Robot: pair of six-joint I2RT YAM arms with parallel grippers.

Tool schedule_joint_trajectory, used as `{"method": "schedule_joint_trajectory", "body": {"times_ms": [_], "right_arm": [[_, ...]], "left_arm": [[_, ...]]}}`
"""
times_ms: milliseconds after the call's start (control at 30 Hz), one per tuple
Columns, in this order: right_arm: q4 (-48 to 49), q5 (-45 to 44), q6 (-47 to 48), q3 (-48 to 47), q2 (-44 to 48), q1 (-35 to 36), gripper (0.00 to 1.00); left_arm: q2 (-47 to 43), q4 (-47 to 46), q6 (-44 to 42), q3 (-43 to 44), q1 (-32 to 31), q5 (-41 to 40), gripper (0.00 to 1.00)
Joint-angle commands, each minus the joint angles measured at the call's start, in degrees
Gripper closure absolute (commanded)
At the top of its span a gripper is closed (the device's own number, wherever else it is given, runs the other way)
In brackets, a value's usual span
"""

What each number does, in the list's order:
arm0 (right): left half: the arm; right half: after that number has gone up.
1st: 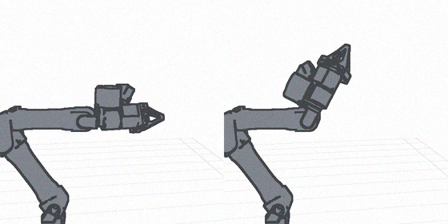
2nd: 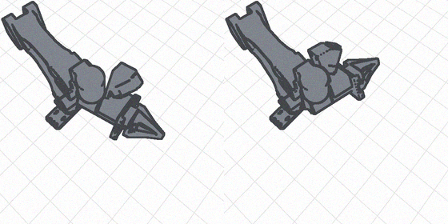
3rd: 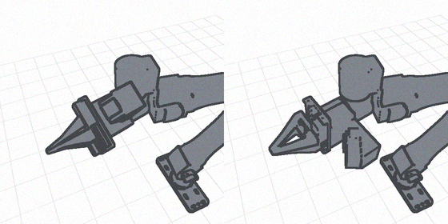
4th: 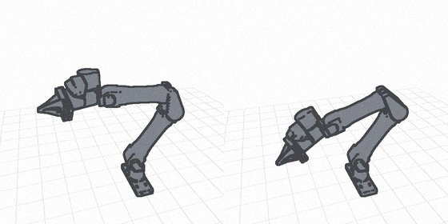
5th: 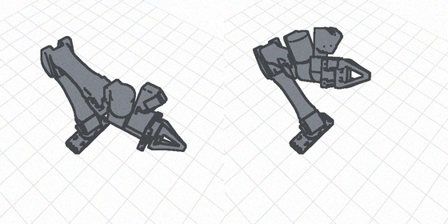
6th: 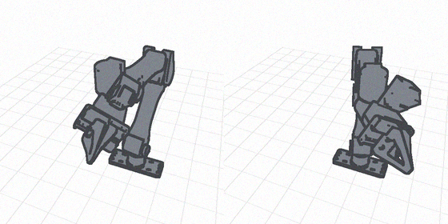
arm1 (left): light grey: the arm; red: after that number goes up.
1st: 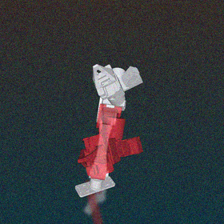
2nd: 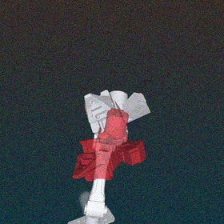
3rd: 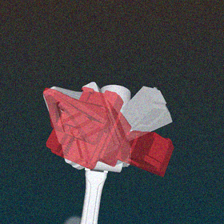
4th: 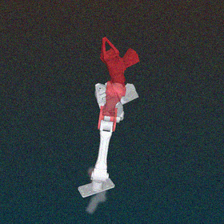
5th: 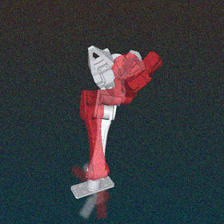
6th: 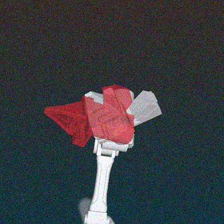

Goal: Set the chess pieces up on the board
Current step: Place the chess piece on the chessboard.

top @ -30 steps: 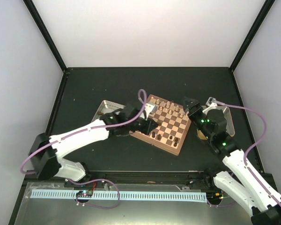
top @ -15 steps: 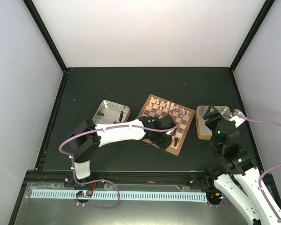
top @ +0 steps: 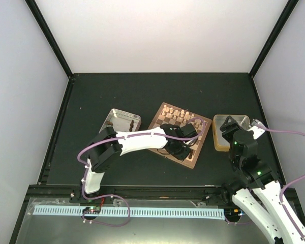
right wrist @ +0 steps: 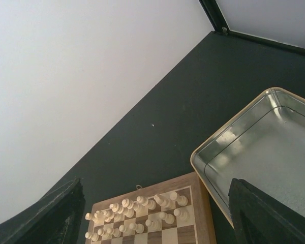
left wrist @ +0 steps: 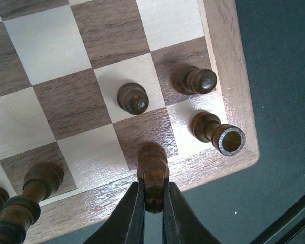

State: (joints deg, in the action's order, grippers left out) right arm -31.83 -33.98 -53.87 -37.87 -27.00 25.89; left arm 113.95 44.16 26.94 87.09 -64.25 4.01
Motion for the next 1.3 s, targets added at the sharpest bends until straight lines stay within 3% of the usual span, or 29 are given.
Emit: {"method": "schedule_joint_trajectory", "body": {"times_ms": [0, 400, 633, 833, 1067, 1267], "right_arm": [[0.64, -2.0, 0.74, 0.5, 0.02, -0.24, 0.21], [1.18, -1.32, 0.9, 0.95, -0.43, -0.23, 0.21], [1.08, -1.23, 1.02, 0.7, -0.26, -0.23, 0.21], [0.82, -1.14, 1.24, 0.0, 0.05, -0.23, 0.21], [1.0, 1.25, 2.69, -1.2, 0.86, -0.23, 0.21], [1.5, 10.23, 6.12, -2.64, -0.8, -0.23, 0.21]], "left_arm": [[1.14, 2.64, -1.09, 3.41, -0.26, -1.56, 0.91], [4.04, 5.7, -1.71, 7.48, -0.26, -3.22, 0.87], [3.79, 6.37, -2.33, 7.72, -0.26, -2.25, 0.74], [2.33, 6.13, -2.56, 7.57, -0.18, -0.28, 0.72], [-5.4, 4.75, -2.2, 4.89, 0.83, 0.56, 0.58], [-18.75, 1.41, -0.85, -3.31, 6.89, 0.79, 0.47]]}}
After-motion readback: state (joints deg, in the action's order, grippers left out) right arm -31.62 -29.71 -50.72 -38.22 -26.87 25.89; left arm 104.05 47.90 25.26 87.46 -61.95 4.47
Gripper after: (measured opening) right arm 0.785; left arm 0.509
